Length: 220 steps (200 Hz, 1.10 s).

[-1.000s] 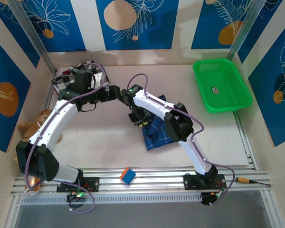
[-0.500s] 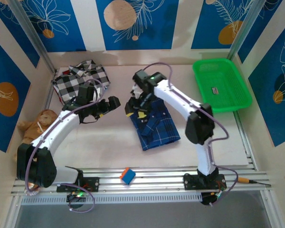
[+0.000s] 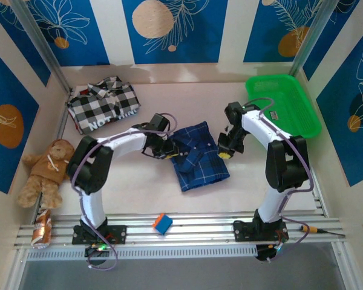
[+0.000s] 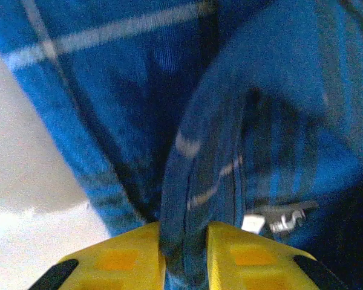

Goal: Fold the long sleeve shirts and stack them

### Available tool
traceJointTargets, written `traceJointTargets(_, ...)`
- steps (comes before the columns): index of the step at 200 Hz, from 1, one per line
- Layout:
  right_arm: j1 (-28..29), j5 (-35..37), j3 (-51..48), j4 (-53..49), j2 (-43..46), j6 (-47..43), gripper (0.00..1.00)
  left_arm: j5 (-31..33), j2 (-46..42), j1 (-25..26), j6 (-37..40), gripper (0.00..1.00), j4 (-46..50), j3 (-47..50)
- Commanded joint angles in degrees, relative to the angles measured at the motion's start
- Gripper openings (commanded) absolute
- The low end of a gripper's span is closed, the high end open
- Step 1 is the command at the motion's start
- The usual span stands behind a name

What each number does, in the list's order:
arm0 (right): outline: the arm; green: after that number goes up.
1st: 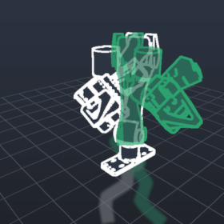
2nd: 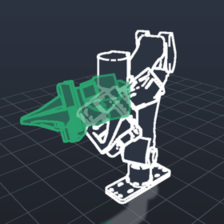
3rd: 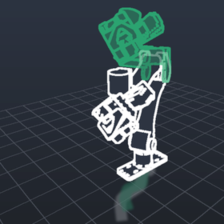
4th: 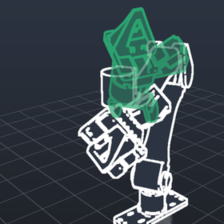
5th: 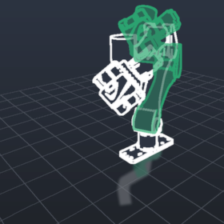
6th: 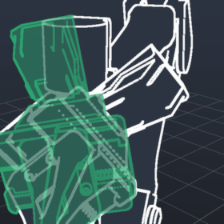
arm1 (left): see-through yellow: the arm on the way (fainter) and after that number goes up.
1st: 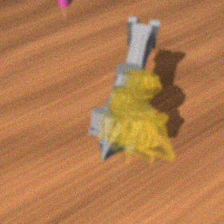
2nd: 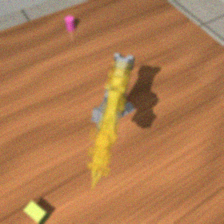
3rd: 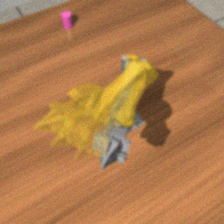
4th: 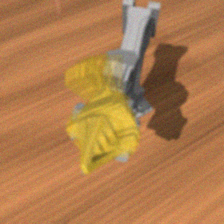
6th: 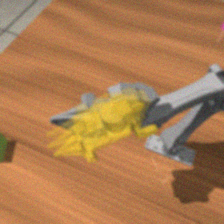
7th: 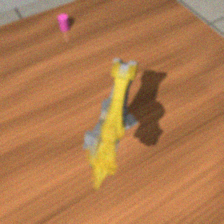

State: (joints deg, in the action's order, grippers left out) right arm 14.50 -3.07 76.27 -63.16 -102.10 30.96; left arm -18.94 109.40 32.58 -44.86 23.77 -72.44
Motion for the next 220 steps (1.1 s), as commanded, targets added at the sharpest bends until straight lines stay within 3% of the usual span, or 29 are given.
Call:
traceJointTargets(1,1.02,-3.85,-3.63,5.54,0.53,-0.52,0.10,2.28,5.38,-0.27,2.94,0.23,2.97,-7.20)
traceJointTargets(57,6.88,-13.54,-6.42,11.54,-3.71,3.56,0.09,3.12,17.85,-0.94,14.87,0.22,6.02,-24.60)
traceJointTargets(100,13.72,-20.84,6.26,15.27,-15.09,10.61,0.09,-3.34,25.68,-3.62,19.76,0.26,5.07,-38.88)
traceJointTargets(116,14.81,-23.69,11.95,16.95,-19.97,15.44,0.09,-4.14,27.18,-6.69,15.85,0.29,5.04,-42.86)
traceJointTargets(128,15.91,-24.94,16.78,17.98,-23.16,18.47,0.09,-6.65,25.57,-10.19,10.69,0.36,0.98,-42.03)
traceJointTargets(139,16.67,-25.22,21.51,18.02,-25.83,21.25,0.09,-6.52,22.82,-12.94,7.79,0.52,0.40,-41.81)
traceJointTargets(147,17.17,-25.57,24.10,18.48,-27.43,23.58,0.10,-5.82,20.76,-14.72,7.58,0.63,2.17,-42.46)
traceJointTargets(173,18.59,-27.20,31.18,22.94,-31.93,32.66,0.10,-3.99,13.73,-18.05,10.61,0.82,11.30,-44.64)
traceJointTargets(197,20.54,-28.65,38.73,24.14,-35.67,38.47,0.12,1.91,7.05,-18.78,15.13,0.91,22.26,-41.89)
traceJointTargets(220,22.09,-30.60,44.37,23.41,-37.20,41.38,0.16,7.07,-1.75,-19.00,14.29,0.92,23.62,-28.26)
